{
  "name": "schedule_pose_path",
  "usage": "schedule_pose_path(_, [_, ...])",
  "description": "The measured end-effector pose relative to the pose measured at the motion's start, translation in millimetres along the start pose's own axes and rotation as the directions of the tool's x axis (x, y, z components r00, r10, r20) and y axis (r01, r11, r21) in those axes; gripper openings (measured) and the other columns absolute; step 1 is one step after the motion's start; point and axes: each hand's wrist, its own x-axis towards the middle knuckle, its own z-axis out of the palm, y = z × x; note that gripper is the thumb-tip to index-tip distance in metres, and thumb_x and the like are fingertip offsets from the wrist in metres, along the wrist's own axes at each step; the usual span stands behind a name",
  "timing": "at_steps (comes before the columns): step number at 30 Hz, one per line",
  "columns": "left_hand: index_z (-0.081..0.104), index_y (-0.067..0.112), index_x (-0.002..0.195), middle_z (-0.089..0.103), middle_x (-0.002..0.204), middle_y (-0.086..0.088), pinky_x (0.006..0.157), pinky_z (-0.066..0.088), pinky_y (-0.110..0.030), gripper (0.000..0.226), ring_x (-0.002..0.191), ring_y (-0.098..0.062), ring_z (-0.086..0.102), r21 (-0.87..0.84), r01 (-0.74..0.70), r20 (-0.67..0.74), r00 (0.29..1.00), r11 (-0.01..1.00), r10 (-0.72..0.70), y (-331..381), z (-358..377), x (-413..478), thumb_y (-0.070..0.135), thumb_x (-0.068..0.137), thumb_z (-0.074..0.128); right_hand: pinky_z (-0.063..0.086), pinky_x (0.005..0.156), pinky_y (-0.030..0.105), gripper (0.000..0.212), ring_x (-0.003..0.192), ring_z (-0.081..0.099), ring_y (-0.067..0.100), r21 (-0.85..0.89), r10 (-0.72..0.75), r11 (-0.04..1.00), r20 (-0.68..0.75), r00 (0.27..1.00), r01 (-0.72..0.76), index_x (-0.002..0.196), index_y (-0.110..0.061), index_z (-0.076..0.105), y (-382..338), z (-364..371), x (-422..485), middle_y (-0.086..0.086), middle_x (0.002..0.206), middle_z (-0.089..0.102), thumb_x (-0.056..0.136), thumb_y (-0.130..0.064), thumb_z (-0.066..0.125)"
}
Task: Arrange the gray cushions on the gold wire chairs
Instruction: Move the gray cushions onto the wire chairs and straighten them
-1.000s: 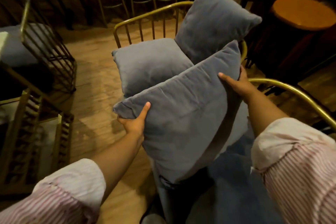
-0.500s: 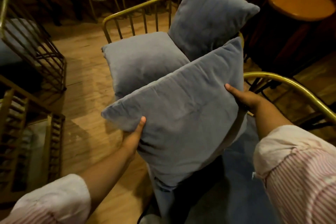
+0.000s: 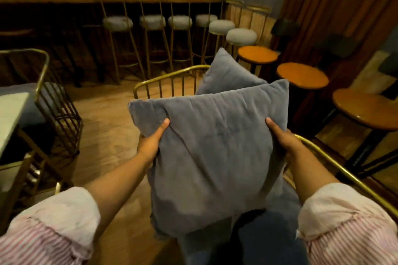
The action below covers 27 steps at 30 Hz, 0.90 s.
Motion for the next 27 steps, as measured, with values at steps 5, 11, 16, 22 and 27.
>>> schedule_pose_path(5, [0.054, 0.015, 0.131, 0.064, 0.126, -0.007, 0.096, 0.051, -0.044, 0.108, 0.114, -0.028, 0.063, -0.01, 0.017, 0.133, 0.991, 1.0, -0.015, 65, -26, 16, 0.074, 0.044, 0.075, 0.038, 0.103, 0.05, 0.115, 0.127, 0.047, 0.036, 0.129, -0.036, 0.99, -0.113, 0.993, 0.05, 0.142, -0.018, 0.039, -31, 34, -23, 0.009, 0.144, 0.048, 0.048, -0.074, 0.073])
schedule_pose_path(11, [0.056, 0.011, 0.13, 0.063, 0.13, -0.013, 0.081, 0.056, -0.038, 0.095, 0.113, -0.031, 0.064, 0.004, 0.014, 0.24, 0.971, 1.0, -0.015, 115, -68, 87, 0.069, 0.057, 0.073, 0.037, 0.106, 0.051, 0.111, 0.129, 0.045, 0.037, 0.117, -0.061, 0.99, -0.181, 0.982, 0.083, 0.141, -0.018, 0.038, -65, 106, -15, 0.011, 0.144, 0.046, 0.051, -0.075, 0.071])
schedule_pose_path(16, [0.054, 0.012, 0.131, 0.061, 0.13, -0.013, 0.076, 0.054, -0.036, 0.075, 0.092, -0.025, 0.063, 0.052, -0.014, 0.329, 0.944, 0.999, -0.004, 163, -98, 171, 0.06, 0.075, 0.064, 0.031, 0.111, 0.057, 0.138, 0.136, 0.037, 0.04, 0.124, 0.005, 0.992, -0.234, 0.972, 0.025, 0.147, -0.016, 0.028, -98, 184, 19, 0.013, 0.153, 0.035, 0.033, -0.086, 0.066])
schedule_pose_path(22, [0.053, 0.012, 0.132, 0.057, 0.136, -0.012, 0.091, 0.05, -0.041, 0.078, 0.102, -0.025, 0.061, 0.146, -0.045, 0.357, 0.934, 0.988, -0.011, 215, -118, 270, 0.062, 0.074, 0.064, 0.03, 0.113, 0.053, 0.124, 0.137, 0.034, 0.039, 0.195, 0.05, 0.981, -0.277, 0.959, 0.006, 0.148, -0.013, 0.025, -123, 270, 49, 0.013, 0.154, 0.031, 0.051, -0.076, 0.071])
schedule_pose_path(27, [0.051, 0.014, 0.135, 0.056, 0.134, -0.008, 0.105, 0.041, -0.05, 0.092, 0.122, -0.033, 0.053, 0.221, 0.038, 0.281, 0.954, 0.974, -0.101, 234, -107, 343, 0.069, 0.064, 0.068, 0.034, 0.11, 0.054, 0.127, 0.135, 0.038, 0.04, 0.267, 0.124, 0.963, -0.327, 0.937, -0.034, 0.146, -0.013, 0.028, -126, 319, 89, 0.013, 0.152, 0.035, 0.046, -0.078, 0.071])
